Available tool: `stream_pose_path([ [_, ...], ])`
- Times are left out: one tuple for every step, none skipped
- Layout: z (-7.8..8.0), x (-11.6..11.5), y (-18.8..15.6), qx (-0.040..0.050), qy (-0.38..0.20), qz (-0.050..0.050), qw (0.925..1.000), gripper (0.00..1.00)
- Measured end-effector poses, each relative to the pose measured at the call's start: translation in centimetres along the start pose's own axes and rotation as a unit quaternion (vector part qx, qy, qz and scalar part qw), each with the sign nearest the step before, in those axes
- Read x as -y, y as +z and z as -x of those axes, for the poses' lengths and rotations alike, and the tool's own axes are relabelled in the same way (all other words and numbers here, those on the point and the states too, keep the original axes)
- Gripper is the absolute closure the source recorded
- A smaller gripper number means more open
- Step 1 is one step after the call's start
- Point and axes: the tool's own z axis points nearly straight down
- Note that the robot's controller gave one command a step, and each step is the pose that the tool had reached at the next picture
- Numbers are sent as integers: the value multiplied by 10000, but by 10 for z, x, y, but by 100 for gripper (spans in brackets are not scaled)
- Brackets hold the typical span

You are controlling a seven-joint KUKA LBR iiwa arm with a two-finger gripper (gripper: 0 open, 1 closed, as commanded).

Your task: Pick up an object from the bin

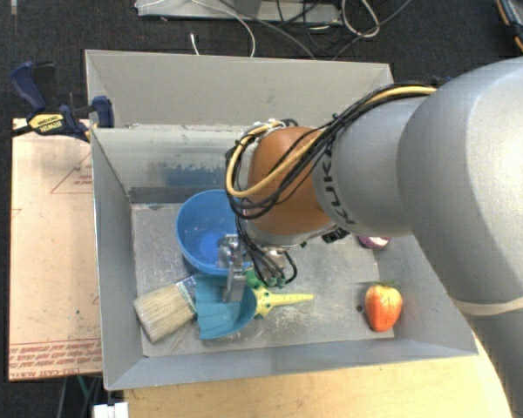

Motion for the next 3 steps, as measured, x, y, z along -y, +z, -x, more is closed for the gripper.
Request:
stream_pose_path([
  [0, -1, -17, 14, -3, 6, 10000, 100],
  [0, 0, -38, 7, 0, -2, 10000, 100],
  [0, 0, -55, 1, -2, -3, 10000, 100],
])
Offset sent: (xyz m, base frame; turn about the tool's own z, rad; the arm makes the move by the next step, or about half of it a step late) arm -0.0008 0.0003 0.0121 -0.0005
